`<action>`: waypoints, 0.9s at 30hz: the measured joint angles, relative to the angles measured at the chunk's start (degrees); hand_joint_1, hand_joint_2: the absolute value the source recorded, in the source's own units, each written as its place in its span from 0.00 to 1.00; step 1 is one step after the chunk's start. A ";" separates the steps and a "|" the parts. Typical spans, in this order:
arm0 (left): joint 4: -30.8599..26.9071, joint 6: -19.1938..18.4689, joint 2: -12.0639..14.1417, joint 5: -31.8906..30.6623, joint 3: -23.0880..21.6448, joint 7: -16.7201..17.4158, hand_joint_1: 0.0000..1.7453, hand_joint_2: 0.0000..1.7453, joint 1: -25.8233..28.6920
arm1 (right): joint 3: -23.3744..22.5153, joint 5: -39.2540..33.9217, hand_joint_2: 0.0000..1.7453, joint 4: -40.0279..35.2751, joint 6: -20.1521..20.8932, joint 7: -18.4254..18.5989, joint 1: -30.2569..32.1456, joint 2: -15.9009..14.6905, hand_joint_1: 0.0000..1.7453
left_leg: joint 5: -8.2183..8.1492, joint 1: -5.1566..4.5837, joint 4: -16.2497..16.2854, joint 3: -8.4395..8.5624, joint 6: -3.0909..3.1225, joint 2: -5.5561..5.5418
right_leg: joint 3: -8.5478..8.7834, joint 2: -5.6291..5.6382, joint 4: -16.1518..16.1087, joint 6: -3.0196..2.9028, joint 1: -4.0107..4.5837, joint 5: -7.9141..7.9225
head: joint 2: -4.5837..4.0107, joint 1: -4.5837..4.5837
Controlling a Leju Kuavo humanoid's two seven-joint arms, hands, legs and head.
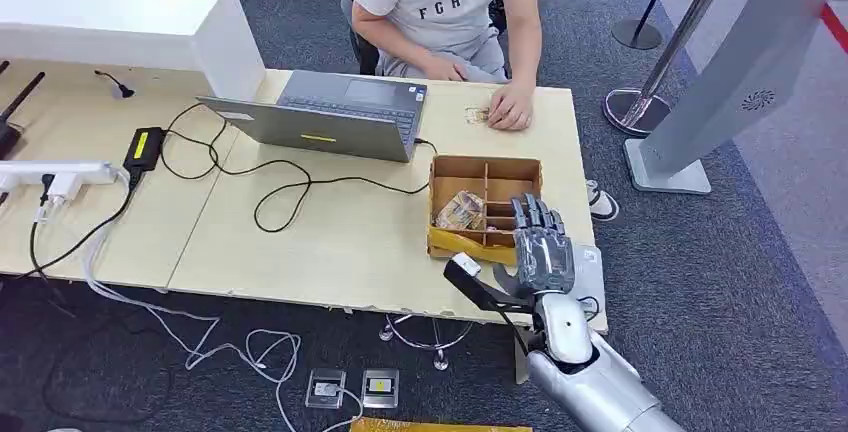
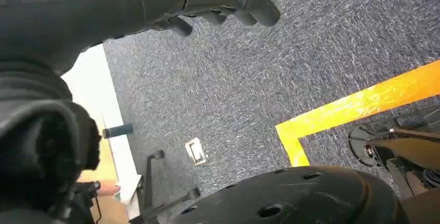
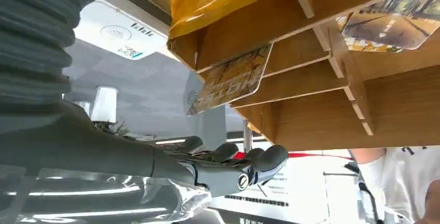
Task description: Pass the card to the sensor for recognition and then transmit it.
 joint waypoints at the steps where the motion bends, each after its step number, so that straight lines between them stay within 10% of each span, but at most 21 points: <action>1: 0.00 0.02 0.00 0.00 0.00 0.00 0.00 0.00 0.00 | 0.00 0.00 1.00 0.02 0.13 0.00 0.00 0.06 1.00 | 0.00 0.00 0.00 0.00 0.00 0.00 | 0.00 0.00 0.00 0.00 0.00 0.00 | 0.00 0.00; 27: 0.00 1.07 0.02 -0.42 0.39 0.98 0.00 0.00 0.03 | -0.11 1.22 1.00 2.34 -2.25 2.89 -0.15 0.13 1.00 | 0.00 0.00 0.00 0.01 0.00 0.00 | 0.01 -0.01 0.00 0.00 0.00 0.00 | 0.00 0.00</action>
